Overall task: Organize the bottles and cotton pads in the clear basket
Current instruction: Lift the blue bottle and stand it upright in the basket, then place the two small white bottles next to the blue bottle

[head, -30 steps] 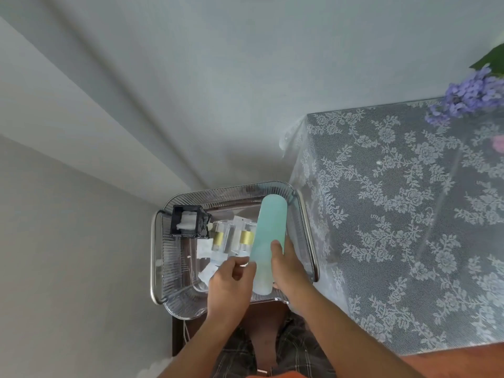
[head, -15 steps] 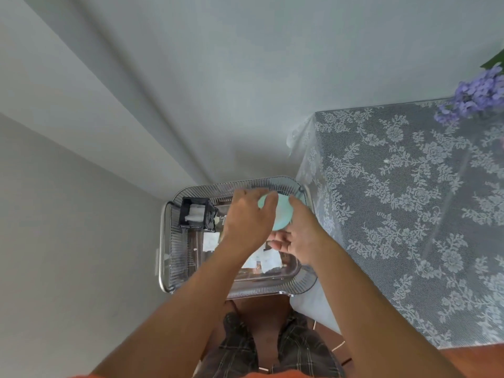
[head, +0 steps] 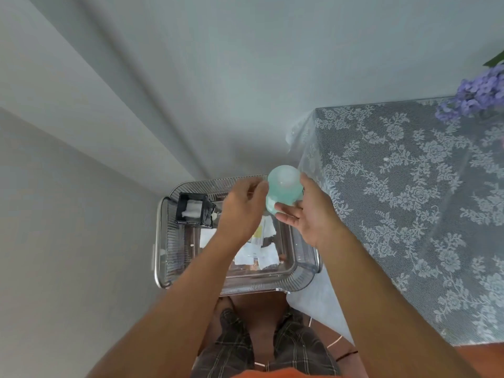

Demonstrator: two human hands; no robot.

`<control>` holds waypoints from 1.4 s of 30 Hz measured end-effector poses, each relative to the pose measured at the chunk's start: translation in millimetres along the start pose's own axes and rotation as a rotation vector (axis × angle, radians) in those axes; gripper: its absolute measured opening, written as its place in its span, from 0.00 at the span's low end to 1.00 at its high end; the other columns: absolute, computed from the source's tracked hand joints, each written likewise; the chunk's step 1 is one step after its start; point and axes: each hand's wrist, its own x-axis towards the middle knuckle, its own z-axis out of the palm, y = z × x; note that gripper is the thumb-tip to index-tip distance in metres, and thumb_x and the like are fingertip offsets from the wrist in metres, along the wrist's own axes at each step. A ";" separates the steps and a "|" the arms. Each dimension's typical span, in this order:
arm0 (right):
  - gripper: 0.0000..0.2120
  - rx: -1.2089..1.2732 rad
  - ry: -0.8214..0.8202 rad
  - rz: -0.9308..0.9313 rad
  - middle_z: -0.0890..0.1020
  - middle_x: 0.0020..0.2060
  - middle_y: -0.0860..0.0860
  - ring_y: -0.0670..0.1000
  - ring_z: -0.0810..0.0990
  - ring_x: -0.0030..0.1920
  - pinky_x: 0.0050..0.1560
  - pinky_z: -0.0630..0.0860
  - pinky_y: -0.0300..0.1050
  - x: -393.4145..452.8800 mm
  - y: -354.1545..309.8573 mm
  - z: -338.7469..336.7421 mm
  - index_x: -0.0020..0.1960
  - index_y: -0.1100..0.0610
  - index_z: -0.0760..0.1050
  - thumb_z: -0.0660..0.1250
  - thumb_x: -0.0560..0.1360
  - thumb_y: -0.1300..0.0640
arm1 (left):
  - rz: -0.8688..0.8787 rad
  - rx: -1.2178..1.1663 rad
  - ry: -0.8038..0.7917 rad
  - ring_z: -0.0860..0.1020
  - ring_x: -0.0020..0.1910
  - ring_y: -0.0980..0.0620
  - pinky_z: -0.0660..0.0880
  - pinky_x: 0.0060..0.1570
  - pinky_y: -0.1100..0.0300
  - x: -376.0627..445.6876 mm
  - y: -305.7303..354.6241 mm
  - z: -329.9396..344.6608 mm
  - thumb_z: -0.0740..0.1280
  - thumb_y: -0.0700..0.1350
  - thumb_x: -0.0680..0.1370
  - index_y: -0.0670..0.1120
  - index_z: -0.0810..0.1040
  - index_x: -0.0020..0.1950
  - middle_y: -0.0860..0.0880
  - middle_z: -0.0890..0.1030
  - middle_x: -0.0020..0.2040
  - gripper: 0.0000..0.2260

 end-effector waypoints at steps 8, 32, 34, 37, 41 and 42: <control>0.08 -0.435 0.010 -0.084 0.83 0.54 0.51 0.51 0.85 0.51 0.55 0.82 0.56 -0.9 88.8 -15.0 0.49 0.43 0.73 0.58 0.85 0.49 | -0.463 0.195 -0.081 0.76 0.56 0.51 0.71 0.53 0.58 -50.0 -109.9 13.9 0.63 0.53 0.81 0.48 0.72 0.71 0.49 0.77 0.66 0.20; 0.13 -0.203 -0.061 0.219 0.87 0.55 0.58 0.54 0.85 0.48 0.44 0.81 0.48 70.0 126.0 13.8 0.61 0.57 0.81 0.60 0.84 0.55 | -0.241 0.280 0.105 0.75 0.56 0.50 0.69 0.50 0.61 -10.0 -105.2 32.0 0.65 0.48 0.80 0.44 0.74 0.70 0.44 0.72 0.65 0.19; 0.13 -0.091 -0.064 0.241 0.89 0.48 0.52 0.50 0.86 0.44 0.41 0.81 0.46 72.3 119.1 16.7 0.59 0.55 0.81 0.61 0.84 0.52 | -0.197 0.305 0.107 0.75 0.58 0.48 0.67 0.50 0.61 1.2 -98.2 31.5 0.64 0.48 0.80 0.45 0.74 0.71 0.44 0.72 0.65 0.19; 0.12 0.005 -0.071 0.224 0.88 0.43 0.48 0.48 0.87 0.43 0.39 0.79 0.45 77.8 112.3 20.2 0.57 0.51 0.81 0.60 0.84 0.49 | -0.141 0.357 0.043 0.75 0.60 0.46 0.67 0.52 0.60 21.3 -91.7 30.9 0.64 0.50 0.80 0.46 0.72 0.72 0.44 0.72 0.66 0.20; 0.14 0.059 -0.090 0.218 0.85 0.53 0.51 0.52 0.85 0.52 0.46 0.79 0.49 80.5 108.7 24.2 0.67 0.53 0.76 0.61 0.85 0.49 | -0.115 0.400 -0.049 0.75 0.59 0.47 0.72 0.57 0.54 45.9 -88.5 24.9 0.63 0.48 0.80 0.46 0.73 0.72 0.45 0.72 0.65 0.20; 0.15 0.069 -0.102 0.215 0.85 0.53 0.51 0.52 0.85 0.53 0.47 0.79 0.50 82.1 109.0 23.8 0.68 0.53 0.74 0.61 0.85 0.50 | -0.109 0.377 -0.055 0.76 0.57 0.49 0.73 0.58 0.52 48.7 -88.0 22.2 0.63 0.48 0.80 0.47 0.74 0.70 0.47 0.74 0.64 0.19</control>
